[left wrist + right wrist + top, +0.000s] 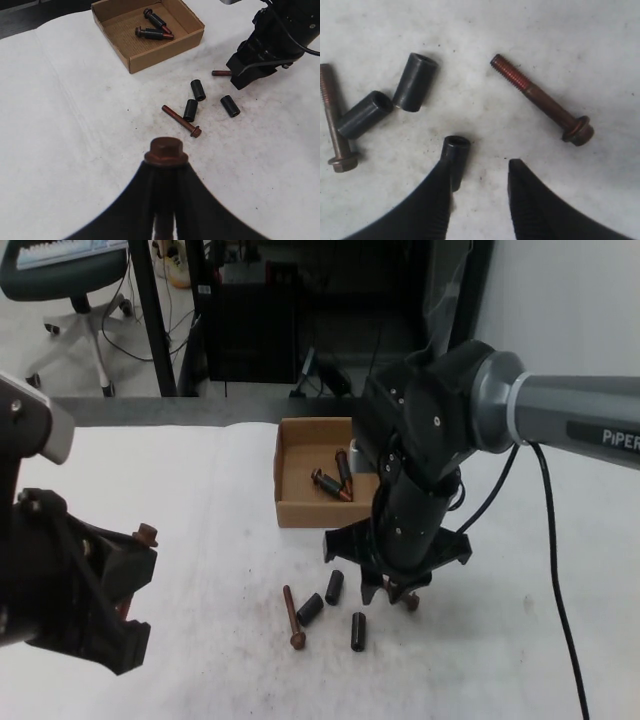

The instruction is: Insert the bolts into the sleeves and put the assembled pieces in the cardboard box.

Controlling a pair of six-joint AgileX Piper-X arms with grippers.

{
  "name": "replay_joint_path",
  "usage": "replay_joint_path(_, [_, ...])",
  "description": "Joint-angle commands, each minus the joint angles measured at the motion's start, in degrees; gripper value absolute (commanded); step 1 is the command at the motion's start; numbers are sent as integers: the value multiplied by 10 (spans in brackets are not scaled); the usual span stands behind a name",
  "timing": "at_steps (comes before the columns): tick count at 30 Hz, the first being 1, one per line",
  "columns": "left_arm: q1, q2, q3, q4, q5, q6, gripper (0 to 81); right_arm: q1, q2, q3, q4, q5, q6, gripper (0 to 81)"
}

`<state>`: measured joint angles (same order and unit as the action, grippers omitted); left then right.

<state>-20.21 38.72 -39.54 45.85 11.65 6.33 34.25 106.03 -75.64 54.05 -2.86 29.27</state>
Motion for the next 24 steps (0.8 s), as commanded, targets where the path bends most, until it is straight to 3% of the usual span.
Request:
replay_joint_path(1, [1,-6,-6,-2,1,0,1,-1,-3,-2,-16,-24,12,352])
replay_joint_path(3, [1,-6,-6,-2,1,0,1,0,-3,-2,-34,-51,33,352])
replay_joint_path(14, [1,-6,-6,-2,1,0,1,5,2,-1,-12,-31,23,352])
replay_joint_path(24, [1,-6,-6,-2,1,0,1,22,60,-1,-1,-61,22,352])
